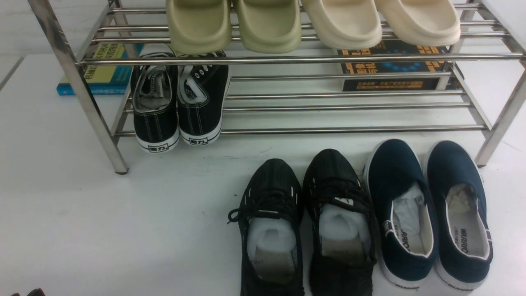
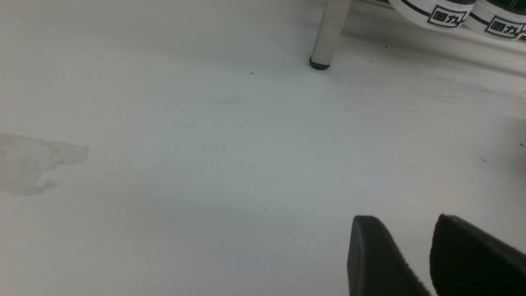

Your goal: Take the shoes off the shelf with your hand on the white table.

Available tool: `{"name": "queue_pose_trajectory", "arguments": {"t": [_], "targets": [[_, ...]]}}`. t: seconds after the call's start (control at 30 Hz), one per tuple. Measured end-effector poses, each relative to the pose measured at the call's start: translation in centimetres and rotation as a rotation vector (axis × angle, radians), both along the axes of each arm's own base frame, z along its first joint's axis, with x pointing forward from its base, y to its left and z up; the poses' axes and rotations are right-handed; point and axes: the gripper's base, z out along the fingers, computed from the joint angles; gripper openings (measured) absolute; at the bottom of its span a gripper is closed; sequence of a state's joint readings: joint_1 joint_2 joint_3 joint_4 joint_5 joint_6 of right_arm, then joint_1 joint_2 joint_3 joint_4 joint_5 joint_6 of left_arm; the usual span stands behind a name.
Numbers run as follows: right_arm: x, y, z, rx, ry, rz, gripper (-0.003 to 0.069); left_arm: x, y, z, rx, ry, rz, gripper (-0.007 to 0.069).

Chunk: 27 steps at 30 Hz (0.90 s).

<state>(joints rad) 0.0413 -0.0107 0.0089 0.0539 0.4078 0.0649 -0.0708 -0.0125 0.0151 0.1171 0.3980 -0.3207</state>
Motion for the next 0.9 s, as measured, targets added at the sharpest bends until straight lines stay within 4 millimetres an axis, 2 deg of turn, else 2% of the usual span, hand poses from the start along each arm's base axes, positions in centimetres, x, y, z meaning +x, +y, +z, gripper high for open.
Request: {"name": "queue_pose_trajectory", "arguments": {"t": [0.9], "targets": [[0.0, 0.01, 0.0, 0.002, 0.0, 0.001, 0.0095, 0.0, 0.0, 0.0, 0.0, 0.0, 0.0, 0.0243]]}}
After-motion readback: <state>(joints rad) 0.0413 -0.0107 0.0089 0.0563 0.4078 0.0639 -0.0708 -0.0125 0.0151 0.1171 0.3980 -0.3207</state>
